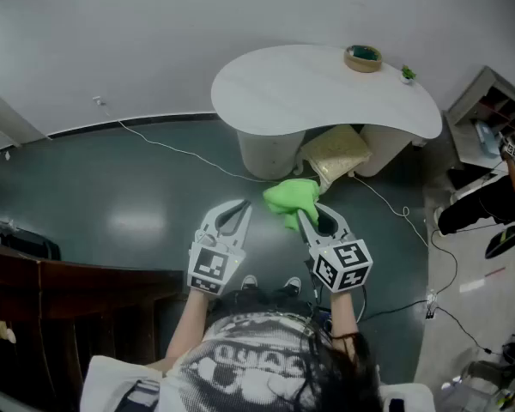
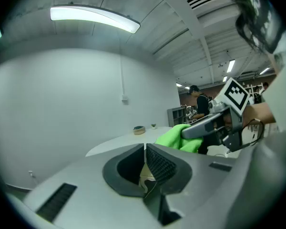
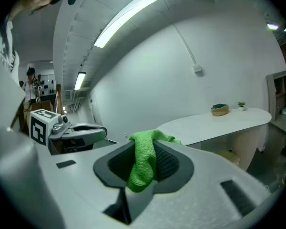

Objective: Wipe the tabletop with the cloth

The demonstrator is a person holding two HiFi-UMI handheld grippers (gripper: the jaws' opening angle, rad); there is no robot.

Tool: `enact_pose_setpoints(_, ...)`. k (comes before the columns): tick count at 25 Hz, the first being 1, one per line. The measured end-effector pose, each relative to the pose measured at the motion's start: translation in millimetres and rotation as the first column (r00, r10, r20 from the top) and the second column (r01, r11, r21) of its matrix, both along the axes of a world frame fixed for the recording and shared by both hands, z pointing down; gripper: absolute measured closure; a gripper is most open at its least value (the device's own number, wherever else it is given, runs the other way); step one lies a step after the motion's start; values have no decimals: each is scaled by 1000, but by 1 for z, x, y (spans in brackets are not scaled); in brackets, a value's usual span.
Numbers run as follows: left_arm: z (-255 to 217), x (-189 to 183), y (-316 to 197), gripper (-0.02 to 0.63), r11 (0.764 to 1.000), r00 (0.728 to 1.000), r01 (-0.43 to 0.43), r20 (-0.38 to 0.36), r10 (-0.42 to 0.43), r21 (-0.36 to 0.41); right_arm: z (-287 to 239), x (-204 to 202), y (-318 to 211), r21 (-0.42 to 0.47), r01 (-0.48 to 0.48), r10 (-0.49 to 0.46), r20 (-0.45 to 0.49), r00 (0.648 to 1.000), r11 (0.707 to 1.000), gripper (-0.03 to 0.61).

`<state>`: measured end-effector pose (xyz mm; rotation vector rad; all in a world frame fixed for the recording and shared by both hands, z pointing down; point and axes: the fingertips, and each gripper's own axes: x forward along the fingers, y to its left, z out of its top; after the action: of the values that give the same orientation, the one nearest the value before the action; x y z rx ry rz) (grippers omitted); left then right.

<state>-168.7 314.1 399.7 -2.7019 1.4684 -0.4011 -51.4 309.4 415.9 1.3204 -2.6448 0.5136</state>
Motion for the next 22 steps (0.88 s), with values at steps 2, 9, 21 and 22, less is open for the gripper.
enact_pose_setpoints(2, 2, 1, 1, 601, 1000, 1000, -1, 3, 1, -2, 2, 1, 0, 0, 1, -1, 0, 1000, 1000, 488)
enact_pose_setpoints(9, 8, 14, -1, 601, 1000, 1000, -14, 23, 14, -13, 2, 14, -3, 3, -14, 14, 27, 1000, 1000, 488)
enact_pose_setpoints(21, 15, 57, -3, 601, 999, 998, -35, 49, 36, -25, 14, 58, -5, -11, -30, 31, 41, 999, 999, 486)
enact_pose_setpoints(22, 16, 61, -3, 601, 999, 998, -34, 51, 36, -25, 15, 62, -5, -11, -30, 30, 43, 999, 999, 486)
